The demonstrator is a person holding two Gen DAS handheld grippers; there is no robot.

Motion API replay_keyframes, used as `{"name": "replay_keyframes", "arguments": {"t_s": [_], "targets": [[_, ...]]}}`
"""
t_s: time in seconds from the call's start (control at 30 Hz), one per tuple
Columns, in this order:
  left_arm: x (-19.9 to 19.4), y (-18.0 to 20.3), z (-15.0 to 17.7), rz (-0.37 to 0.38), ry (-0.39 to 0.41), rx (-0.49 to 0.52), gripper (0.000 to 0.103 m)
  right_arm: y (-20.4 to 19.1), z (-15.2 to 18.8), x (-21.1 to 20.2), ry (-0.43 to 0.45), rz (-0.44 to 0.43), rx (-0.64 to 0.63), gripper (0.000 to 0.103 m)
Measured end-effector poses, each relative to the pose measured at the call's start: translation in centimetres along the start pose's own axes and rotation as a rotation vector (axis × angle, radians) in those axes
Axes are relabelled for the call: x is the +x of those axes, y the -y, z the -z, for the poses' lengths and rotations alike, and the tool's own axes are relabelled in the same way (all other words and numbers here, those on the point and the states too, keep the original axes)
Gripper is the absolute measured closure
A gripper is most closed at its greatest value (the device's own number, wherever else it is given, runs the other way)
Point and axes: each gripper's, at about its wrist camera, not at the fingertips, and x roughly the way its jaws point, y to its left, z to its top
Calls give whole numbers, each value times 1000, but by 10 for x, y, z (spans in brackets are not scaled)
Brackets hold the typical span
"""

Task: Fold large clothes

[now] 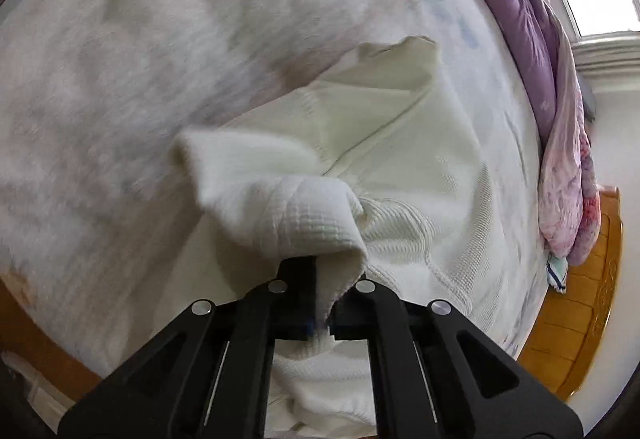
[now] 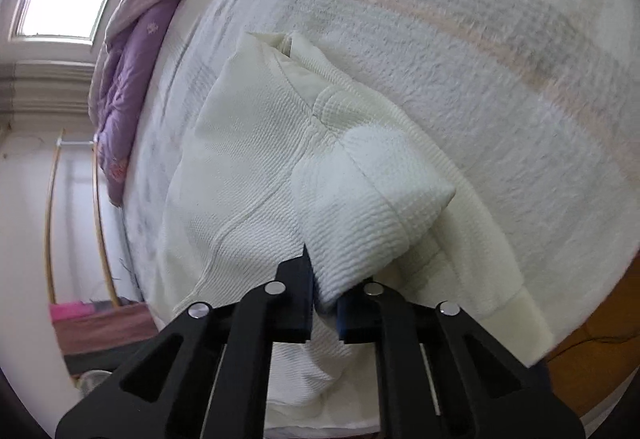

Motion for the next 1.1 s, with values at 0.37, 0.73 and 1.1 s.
{"name": "replay_keyframes", "arguments": {"t_s": [0.37,0.73,1.1], "targets": [[-4,-44,49,-100,-63,27,99,40,4,-18,-10,209,-64,99],[-45,-59,41,-21,110,78,37,-13,22,-54,165,348,-179,76],[-15,-90,53,-32,9,65,37,-182,64,48,129,87,-643,83]]}}
